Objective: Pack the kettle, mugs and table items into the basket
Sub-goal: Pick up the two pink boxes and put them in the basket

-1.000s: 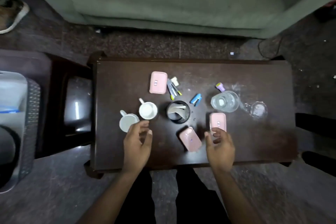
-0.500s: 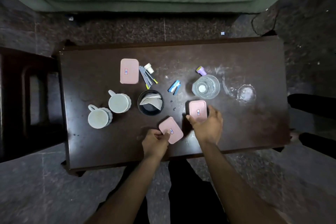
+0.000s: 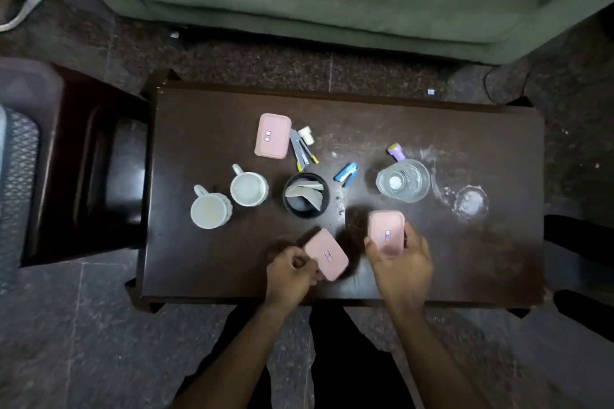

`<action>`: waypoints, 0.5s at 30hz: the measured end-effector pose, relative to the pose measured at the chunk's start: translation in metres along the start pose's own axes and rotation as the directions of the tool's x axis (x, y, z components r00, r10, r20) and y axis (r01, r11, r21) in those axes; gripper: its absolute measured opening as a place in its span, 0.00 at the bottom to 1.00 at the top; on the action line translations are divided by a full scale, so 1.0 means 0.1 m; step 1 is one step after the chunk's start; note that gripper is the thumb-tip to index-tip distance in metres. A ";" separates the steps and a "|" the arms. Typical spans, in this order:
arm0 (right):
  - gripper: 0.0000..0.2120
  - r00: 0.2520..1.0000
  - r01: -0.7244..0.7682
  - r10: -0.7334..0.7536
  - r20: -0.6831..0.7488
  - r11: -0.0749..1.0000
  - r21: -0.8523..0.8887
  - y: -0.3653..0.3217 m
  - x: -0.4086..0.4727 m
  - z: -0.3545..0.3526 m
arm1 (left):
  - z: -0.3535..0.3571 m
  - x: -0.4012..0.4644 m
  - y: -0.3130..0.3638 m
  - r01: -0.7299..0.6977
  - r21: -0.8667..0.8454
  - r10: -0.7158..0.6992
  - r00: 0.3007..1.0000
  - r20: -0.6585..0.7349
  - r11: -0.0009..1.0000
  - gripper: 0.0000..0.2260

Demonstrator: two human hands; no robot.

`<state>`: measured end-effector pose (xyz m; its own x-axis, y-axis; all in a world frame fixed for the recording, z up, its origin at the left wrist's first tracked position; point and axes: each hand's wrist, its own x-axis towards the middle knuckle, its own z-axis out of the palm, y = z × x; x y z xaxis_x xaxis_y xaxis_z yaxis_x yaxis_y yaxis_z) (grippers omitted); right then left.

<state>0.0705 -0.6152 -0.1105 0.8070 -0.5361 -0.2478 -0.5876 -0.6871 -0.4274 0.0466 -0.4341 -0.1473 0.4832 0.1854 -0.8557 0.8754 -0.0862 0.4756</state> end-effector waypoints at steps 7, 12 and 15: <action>0.36 0.967 0.254 -0.254 0.014 0.967 0.005 -0.57 -0.33 -0.26 | -0.55 -0.38 -0.20 0.002 -0.109 -0.007 0.999 -0.049 0.994 0.06; 0.36 0.823 0.526 -0.537 0.187 0.844 0.105 -1.49 -0.49 -0.12 | -1.06 -0.45 -0.35 -0.013 -0.242 -0.023 0.989 -0.145 0.970 0.02; 0.34 0.674 0.642 -0.659 0.333 0.746 0.177 -2.17 -0.63 0.08 | -1.43 -0.54 -0.25 -0.068 -0.363 -0.019 0.973 -0.231 0.929 0.03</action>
<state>0.1479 -0.4287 -0.0087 0.9511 0.2547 -0.1746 0.0903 -0.7700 -0.6316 -0.0040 -0.3016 -0.0836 0.4501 0.4081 -0.7943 0.7753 0.2628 0.5743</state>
